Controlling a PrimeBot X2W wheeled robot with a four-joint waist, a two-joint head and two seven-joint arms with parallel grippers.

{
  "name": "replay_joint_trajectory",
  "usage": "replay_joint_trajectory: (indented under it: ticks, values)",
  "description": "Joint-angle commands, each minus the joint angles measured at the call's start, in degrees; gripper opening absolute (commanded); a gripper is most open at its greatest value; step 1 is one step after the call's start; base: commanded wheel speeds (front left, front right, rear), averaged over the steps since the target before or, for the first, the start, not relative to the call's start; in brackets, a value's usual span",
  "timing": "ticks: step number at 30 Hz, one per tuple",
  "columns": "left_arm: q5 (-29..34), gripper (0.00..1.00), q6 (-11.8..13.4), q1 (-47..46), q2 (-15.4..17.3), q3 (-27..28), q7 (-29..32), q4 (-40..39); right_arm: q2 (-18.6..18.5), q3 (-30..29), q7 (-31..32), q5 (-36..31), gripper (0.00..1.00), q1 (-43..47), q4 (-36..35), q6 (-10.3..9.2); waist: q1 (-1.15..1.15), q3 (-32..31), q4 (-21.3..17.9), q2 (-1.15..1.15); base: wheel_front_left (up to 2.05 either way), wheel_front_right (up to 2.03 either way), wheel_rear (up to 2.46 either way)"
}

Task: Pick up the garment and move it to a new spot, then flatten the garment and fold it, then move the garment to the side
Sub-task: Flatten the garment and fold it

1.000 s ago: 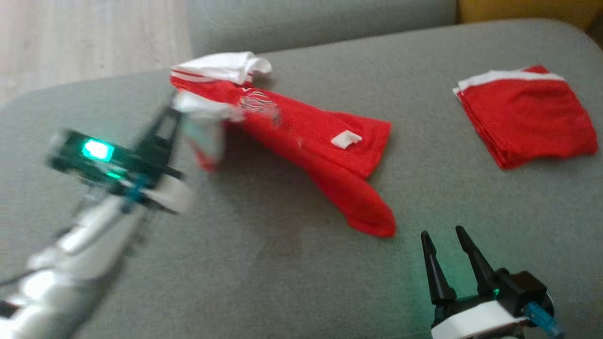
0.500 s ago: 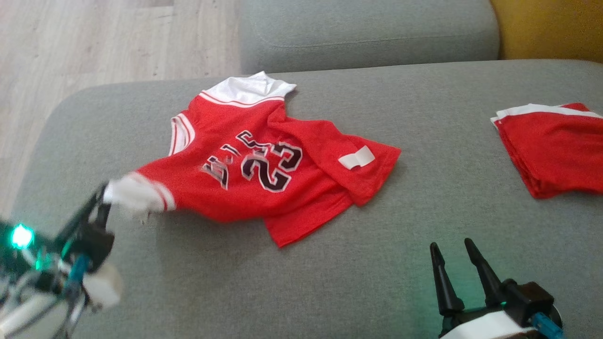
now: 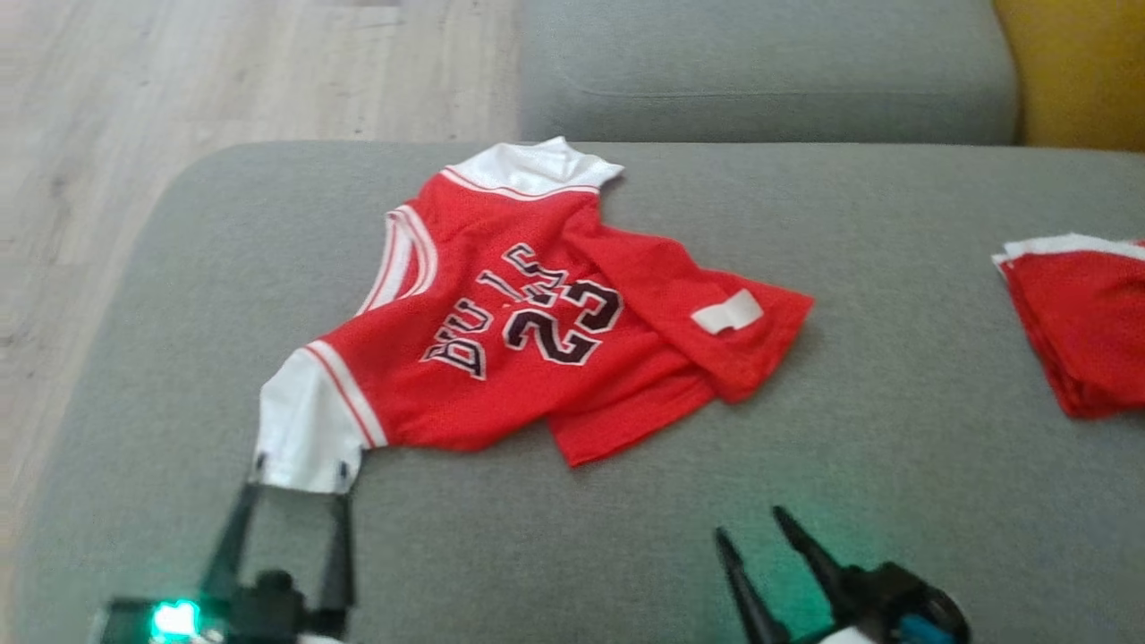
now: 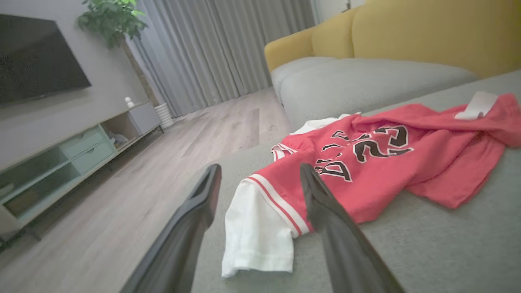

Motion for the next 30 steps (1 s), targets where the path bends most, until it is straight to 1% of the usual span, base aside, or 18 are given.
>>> replay_joint_trajectory:
  ticks: [1, 3, 5, 8, 11, 14, 17, 24, 25, 27, 28, 30]
  values:
    - [0.7, 1.0, 0.7, -2.3, 0.7, 3.1, -0.6, -2.0, -0.7, 1.9, -0.8, -0.5, 1.0, -3.6, -1.3, 0.39, 0.0, -0.3, 1.6, 0.0, 0.0, 0.0, 0.0]
    - [2.3, 1.0, 0.8, -0.7, -2.2, 3.2, -0.7, -3.8, -1.0, 4.8, -0.8, -0.9, 1.0, -5.5, 0.6, 0.39, 0.0, -0.3, 3.4, 0.0, 0.0, 0.0, 0.0]
    - [4.3, 1.0, 0.2, 0.4, -4.9, 3.3, -0.7, -5.2, -1.3, 7.2, -0.8, -1.1, 1.0, -7.6, 2.8, 0.39, 0.0, -0.3, 5.4, 0.0, 0.0, 0.0, 0.0]
    - [6.4, 1.0, -2.0, 1.6, -8.3, 3.3, -0.7, -5.7, -1.4, 9.2, -0.8, -1.4, 1.0, -11.1, 6.7, 0.39, 0.0, 0.0, 8.1, 0.0, 0.0, 0.0, 0.0]
    - [8.2, 1.0, -4.3, 1.8, -10.7, 3.8, -0.8, -5.3, -1.2, 10.8, -0.8, -1.5, 1.0, -15.0, 10.8, 0.39, 0.0, 1.2, 10.2, 0.0, 0.0, 0.0, 0.0]
    - [9.8, 1.0, -6.2, 1.5, -12.7, 5.0, -0.8, -4.7, -1.0, 11.6, -0.8, -2.0, 1.0, -19.0, 14.4, 0.39, 0.0, 2.9, 12.0, 0.0, 0.0, 0.0, 0.0]
    - [11.1, 1.0, -7.6, 1.2, -13.9, 6.7, -0.8, -4.3, -0.8, 11.9, -0.8, -2.8, 1.0, -22.3, 17.8, 0.39, 0.0, 4.6, 13.3, 0.0, 0.0, 0.0, 0.0]
    - [13.6, 1.0, -10.9, 0.9, -16.5, 10.4, -0.8, -3.4, -0.3, 13.4, -0.8, -3.0, 1.0, -27.4, 26.0, 0.39, 0.0, 7.7, 14.8, 0.0, 0.0, 0.0, 0.0]
    - [13.9, 1.0, -11.2, 0.9, -16.8, 10.9, -0.8, -3.3, -0.2, 13.9, -0.8, -2.9, 0.82, -27.8, 26.9, 0.39, 0.0, 7.9, 14.8, 0.0, 0.0, 0.0, 0.0]
    - [14.4, 1.0, -11.9, 1.0, -17.4, 11.8, -0.8, -3.1, -0.1, 14.3, -0.8, -2.7, 0.17, -28.6, 27.9, 0.39, 0.0, 8.3, 14.7, 0.0, 0.0, 0.0, 0.0]
    - [14.7, 1.0, -12.2, 1.1, -17.7, 12.3, -0.8, -3.0, 0.0, 14.3, -0.8, -2.6, 0.0, -28.8, 27.9, 0.39, 0.0, 8.4, 14.4, 0.0, 0.0, 0.0, 0.0]
    - [15.1, 1.0, -12.8, 1.4, -18.1, 13.4, -0.8, -2.7, 0.0, 14.8, -0.8, -2.5, 0.0, -28.9, 27.6, 0.39, 0.0, 8.4, 13.7, 0.0, 0.0, 0.0, 0.0]
